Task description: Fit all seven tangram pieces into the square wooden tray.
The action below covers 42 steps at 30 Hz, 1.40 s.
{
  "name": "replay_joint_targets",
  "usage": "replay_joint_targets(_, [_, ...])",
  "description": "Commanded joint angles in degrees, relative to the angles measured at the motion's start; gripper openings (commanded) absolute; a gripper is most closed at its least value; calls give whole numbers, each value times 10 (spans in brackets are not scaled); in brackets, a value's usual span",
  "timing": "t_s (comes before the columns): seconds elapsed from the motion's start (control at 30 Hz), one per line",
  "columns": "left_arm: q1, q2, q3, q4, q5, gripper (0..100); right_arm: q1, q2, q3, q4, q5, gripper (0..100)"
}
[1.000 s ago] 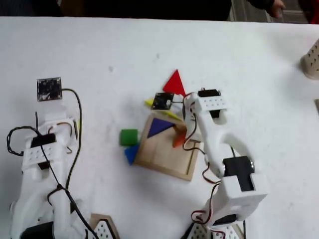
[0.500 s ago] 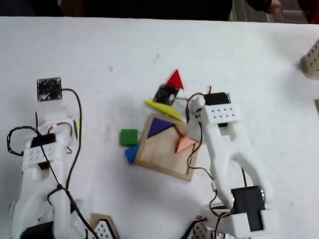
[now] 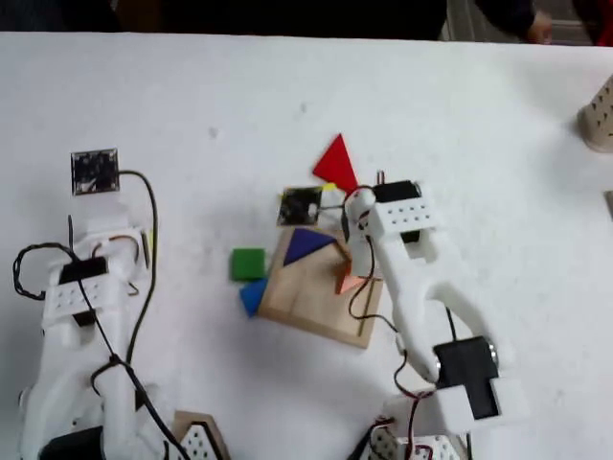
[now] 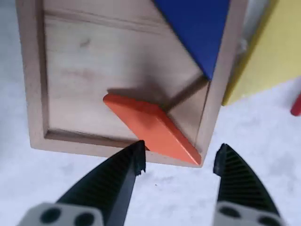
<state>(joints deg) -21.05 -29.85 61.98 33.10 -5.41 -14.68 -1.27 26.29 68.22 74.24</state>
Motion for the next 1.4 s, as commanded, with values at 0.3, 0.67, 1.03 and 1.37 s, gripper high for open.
replay_joint_targets(0.3, [11,1,-12,-16,-8,181,0,52,-4,-7,55,215])
replay_joint_targets(0.67, [12,1,-10,-26,-8,181,4,44,11,-4,54,69])
replay_joint_targets(1.03, [12,1,-10,-27,-8,181,-1,-84,89,-4,51,67])
replay_joint_targets(1.37, [12,1,-10,-27,-8,181,-101,-302,281,-7,13,70])
